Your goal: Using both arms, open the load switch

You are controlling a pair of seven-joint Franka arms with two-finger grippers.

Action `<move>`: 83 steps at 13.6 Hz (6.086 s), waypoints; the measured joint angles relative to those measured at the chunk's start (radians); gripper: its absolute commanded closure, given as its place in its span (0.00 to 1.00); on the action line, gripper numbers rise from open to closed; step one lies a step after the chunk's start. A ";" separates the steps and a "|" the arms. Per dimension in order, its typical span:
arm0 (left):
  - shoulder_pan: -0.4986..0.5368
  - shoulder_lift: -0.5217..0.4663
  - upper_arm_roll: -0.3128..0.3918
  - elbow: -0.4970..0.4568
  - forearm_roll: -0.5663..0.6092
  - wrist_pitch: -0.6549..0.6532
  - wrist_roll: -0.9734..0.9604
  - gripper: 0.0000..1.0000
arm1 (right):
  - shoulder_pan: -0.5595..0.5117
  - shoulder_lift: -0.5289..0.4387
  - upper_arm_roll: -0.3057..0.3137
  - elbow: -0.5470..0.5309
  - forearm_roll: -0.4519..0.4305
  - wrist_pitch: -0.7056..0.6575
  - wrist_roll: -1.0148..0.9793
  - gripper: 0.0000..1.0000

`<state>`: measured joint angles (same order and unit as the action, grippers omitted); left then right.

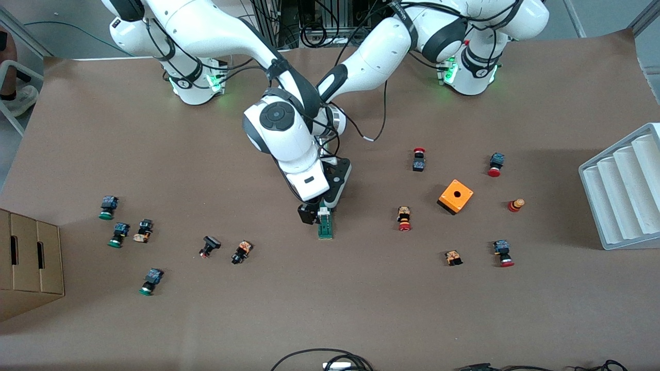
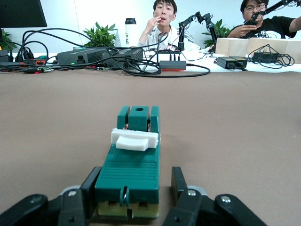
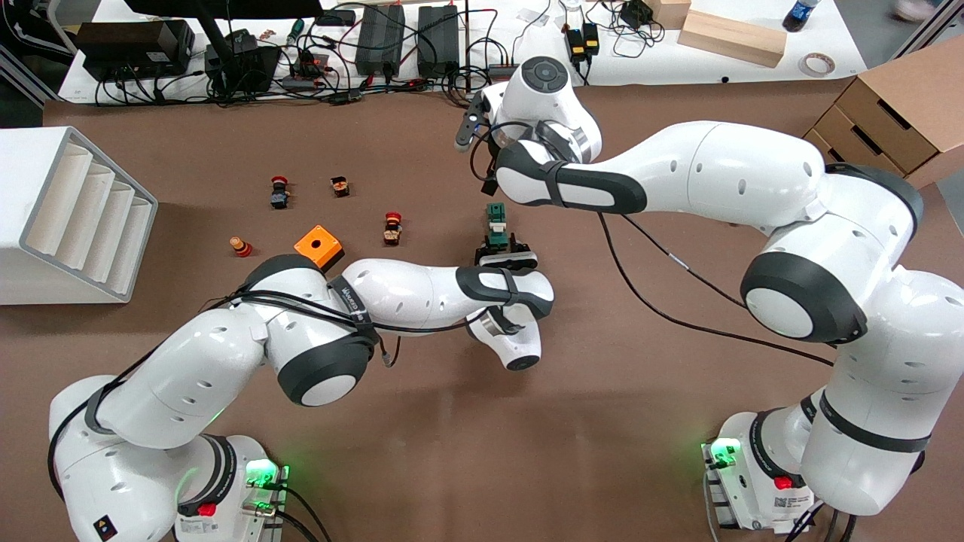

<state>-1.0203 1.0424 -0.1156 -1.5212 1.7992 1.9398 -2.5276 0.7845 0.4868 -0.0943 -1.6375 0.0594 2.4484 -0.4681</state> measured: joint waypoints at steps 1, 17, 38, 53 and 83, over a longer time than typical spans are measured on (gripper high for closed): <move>0.000 0.000 0.000 0.000 0.000 0.000 0.000 0.34 | 0.000 -0.010 -0.004 0.003 0.000 0.000 0.027 0.00; 0.000 0.000 0.000 0.000 0.000 0.000 0.000 0.33 | -0.134 -0.172 -0.090 0.036 0.000 -0.201 0.496 0.00; 0.022 -0.164 -0.013 -0.045 -0.230 0.048 0.350 0.08 | -0.702 -0.306 0.002 0.031 -0.002 -0.659 0.411 0.00; 0.229 -0.471 -0.009 -0.025 -0.900 0.187 1.467 0.07 | -0.712 -0.367 -0.018 0.069 -0.109 -0.770 0.341 0.00; 0.889 -0.894 0.005 -0.036 -1.742 -0.226 2.422 0.00 | -0.786 -0.356 0.043 0.068 -0.045 -0.852 0.423 0.00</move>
<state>-0.1312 0.1484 -0.1111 -1.5575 0.0568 1.7141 -0.1057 -0.0010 0.1311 -0.0516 -1.5691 0.0141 1.5966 -0.0456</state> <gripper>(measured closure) 0.000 0.000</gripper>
